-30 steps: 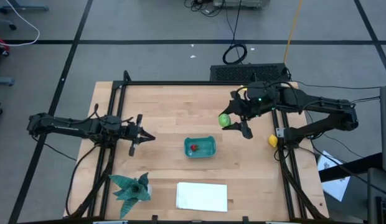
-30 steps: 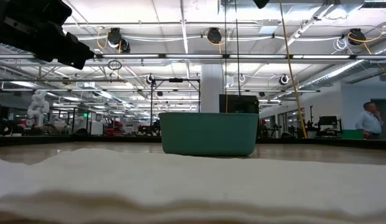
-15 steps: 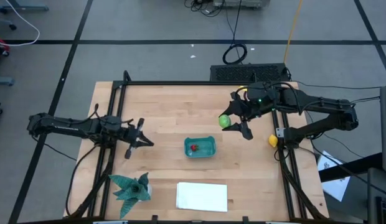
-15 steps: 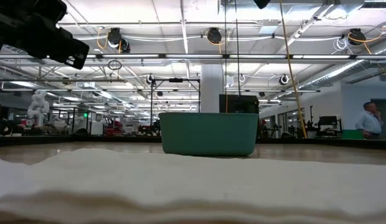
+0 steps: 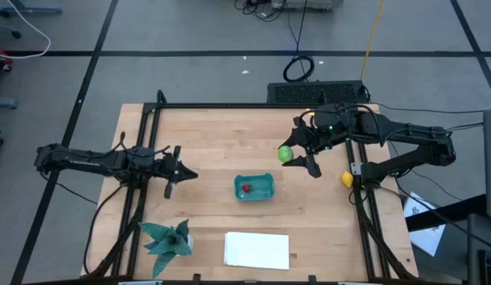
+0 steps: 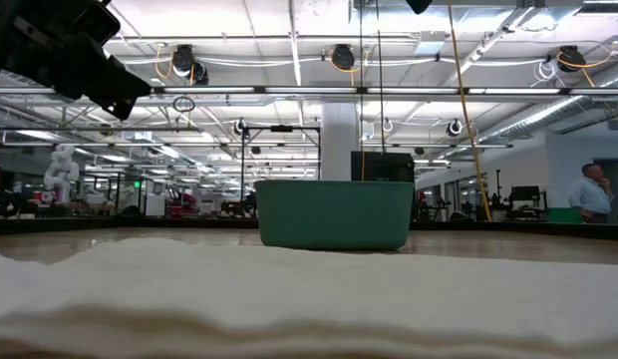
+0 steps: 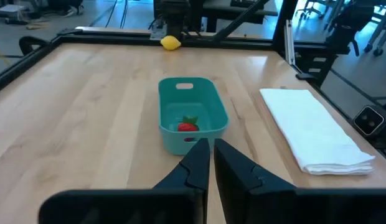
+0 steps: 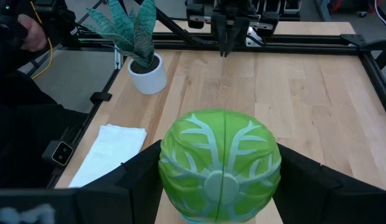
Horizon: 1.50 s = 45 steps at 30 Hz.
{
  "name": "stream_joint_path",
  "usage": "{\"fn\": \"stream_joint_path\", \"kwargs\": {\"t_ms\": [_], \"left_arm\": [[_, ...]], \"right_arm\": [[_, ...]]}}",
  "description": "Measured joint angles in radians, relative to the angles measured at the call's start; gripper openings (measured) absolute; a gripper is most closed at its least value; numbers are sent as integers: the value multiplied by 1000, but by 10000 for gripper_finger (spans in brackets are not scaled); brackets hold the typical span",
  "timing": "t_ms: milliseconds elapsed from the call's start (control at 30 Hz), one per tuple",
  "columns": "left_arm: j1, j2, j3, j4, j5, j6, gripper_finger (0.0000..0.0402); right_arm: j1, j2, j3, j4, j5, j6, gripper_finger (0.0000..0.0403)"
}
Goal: Pick and placing Produce into tupperware
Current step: Put the green cabbage into the blue bin
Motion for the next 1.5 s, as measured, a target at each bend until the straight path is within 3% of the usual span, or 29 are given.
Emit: {"fn": "stream_joint_path", "kwargs": {"t_ms": [733, 1500], "left_arm": [[0, 0, 0, -3, -4, 4, 26], [0, 0, 0, -2, -4, 2, 26]], "right_arm": [[61, 0, -1, 27, -1, 63, 235], [37, 0, -1, 67, -1, 52, 235]]}}
